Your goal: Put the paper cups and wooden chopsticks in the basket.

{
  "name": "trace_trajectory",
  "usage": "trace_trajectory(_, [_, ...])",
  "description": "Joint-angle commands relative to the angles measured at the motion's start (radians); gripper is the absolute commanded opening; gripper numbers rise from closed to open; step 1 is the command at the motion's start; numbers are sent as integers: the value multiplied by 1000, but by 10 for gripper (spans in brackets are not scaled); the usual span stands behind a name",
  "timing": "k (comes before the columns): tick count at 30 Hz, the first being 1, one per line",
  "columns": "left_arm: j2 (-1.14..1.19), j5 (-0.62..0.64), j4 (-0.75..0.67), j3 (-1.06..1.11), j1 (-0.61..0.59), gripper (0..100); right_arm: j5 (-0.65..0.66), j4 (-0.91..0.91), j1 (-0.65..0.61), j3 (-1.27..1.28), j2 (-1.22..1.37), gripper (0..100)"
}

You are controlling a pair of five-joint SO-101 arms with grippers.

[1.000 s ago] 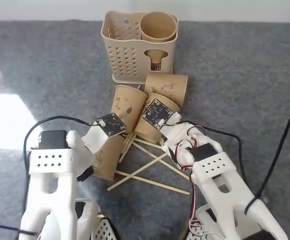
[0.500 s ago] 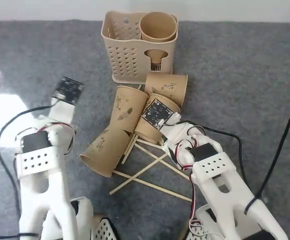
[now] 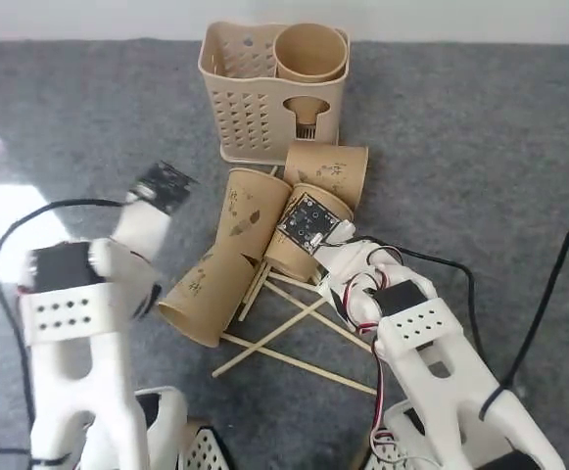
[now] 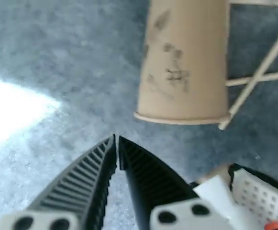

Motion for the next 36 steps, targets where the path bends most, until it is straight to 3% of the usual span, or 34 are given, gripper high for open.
trace_trajectory(1, [-26,-18,44,44,158,10,-12,-24,15,-34,1,8])
trace_trajectory(8, [-26,-26,43,163,405,10,-12,-24,16,-34,1,8])
trace_trajectory(18, [-18,-63,28,194,413,11,-8,-25,18,-34,1,8])
trace_trajectory(29, [-18,-63,-410,292,34,12,-12,-25,31,-35,1,8])
trace_trajectory(36, [-26,-44,-640,306,-101,12,-14,-31,31,-35,1,8])
